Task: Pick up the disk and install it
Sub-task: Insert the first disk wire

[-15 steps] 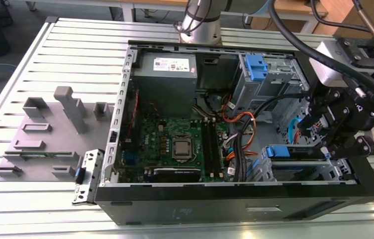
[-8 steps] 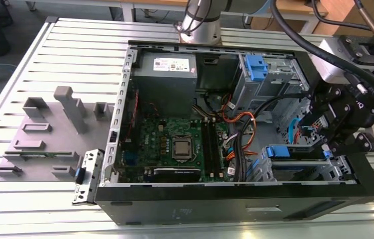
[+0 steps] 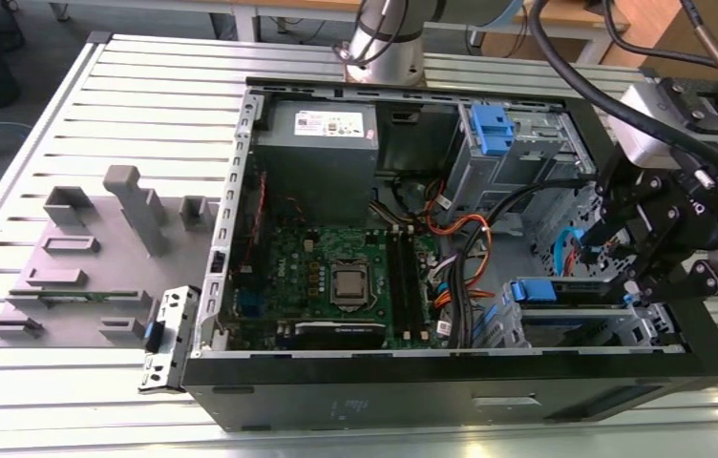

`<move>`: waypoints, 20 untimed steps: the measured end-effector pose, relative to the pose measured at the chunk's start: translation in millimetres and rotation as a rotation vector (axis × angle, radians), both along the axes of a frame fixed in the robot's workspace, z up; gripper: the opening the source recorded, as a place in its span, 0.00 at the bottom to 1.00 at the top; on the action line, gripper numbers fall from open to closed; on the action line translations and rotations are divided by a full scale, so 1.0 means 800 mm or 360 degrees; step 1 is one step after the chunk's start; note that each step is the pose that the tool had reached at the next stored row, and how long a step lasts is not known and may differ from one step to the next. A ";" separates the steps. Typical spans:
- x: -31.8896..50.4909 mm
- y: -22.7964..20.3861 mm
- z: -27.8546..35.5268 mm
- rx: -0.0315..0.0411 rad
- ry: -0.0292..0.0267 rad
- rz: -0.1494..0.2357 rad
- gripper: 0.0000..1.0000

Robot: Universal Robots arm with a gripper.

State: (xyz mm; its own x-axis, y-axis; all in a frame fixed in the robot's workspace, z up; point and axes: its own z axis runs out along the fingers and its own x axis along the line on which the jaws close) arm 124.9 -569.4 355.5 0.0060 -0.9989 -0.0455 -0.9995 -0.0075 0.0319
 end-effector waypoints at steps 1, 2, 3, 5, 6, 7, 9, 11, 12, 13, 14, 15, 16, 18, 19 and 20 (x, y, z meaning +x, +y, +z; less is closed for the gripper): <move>0.000 0.0000 -0.0014 -0.0003 0.00006 0.0000 0.55; 0.000 0.0000 -0.0021 -0.0005 0.00008 0.0000 0.55; 0.000 0.0000 -0.0034 -0.0006 0.00012 0.0000 0.55; 0.000 0.0000 -0.0051 -0.0007 0.00016 0.0000 0.55; 0.000 0.0000 -0.0052 -0.0007 0.00016 0.0000 0.55; 0.000 0.0000 -0.0051 -0.0008 0.00017 0.0000 0.55; 0.000 0.0000 -0.0052 -0.0008 0.00017 0.0000 0.55; 0.000 0.0000 -0.0054 -0.0007 0.00017 0.0000 0.55; 0.000 0.0000 -0.0054 -0.0007 0.00017 0.0000 0.55; 0.000 0.0000 -0.0054 -0.0007 0.00017 0.0000 0.55; 0.000 0.0000 -0.0055 -0.0007 0.00017 0.0000 0.55; 0.000 0.0000 -0.0055 -0.0007 0.00017 0.0000 0.53; 0.000 0.0000 -0.0055 -0.0007 0.00017 0.0000 0.53; 0.000 0.0000 -0.0056 -0.0007 0.00017 0.0000 0.36; 0.000 0.0000 -0.0056 -0.0007 0.00017 0.0000 0.36; 0.000 0.0000 -0.0056 -0.0007 0.00017 0.0000 0.30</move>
